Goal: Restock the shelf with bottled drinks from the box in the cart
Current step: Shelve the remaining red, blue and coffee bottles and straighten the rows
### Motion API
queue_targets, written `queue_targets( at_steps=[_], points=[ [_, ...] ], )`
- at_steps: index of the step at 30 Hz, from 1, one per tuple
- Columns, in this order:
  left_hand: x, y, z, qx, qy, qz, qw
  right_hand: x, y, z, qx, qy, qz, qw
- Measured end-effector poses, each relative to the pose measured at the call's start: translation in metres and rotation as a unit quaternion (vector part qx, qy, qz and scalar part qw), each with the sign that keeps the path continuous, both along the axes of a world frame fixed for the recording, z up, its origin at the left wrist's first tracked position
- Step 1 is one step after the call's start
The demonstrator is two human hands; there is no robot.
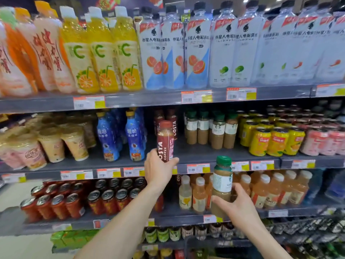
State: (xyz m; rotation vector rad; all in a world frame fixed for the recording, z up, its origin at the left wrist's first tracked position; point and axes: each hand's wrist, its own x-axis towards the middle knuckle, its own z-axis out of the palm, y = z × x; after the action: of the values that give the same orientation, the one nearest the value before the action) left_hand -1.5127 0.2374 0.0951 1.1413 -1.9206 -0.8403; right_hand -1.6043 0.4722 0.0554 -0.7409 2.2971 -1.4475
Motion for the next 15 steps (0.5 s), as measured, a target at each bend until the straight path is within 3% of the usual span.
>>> queue_targets(
  at_steps=[8,15],
  points=[
    [-0.067,-0.059,0.012,0.006,0.013,0.070,0.997,-0.046,-0.013,0.005,0.015,0.005,0.003,1.000],
    [-0.099,-0.100,-0.017,-0.011,-0.009,0.086,0.996,-0.067,-0.029,0.010,0.014,0.016,0.005,1.000]
  ],
)
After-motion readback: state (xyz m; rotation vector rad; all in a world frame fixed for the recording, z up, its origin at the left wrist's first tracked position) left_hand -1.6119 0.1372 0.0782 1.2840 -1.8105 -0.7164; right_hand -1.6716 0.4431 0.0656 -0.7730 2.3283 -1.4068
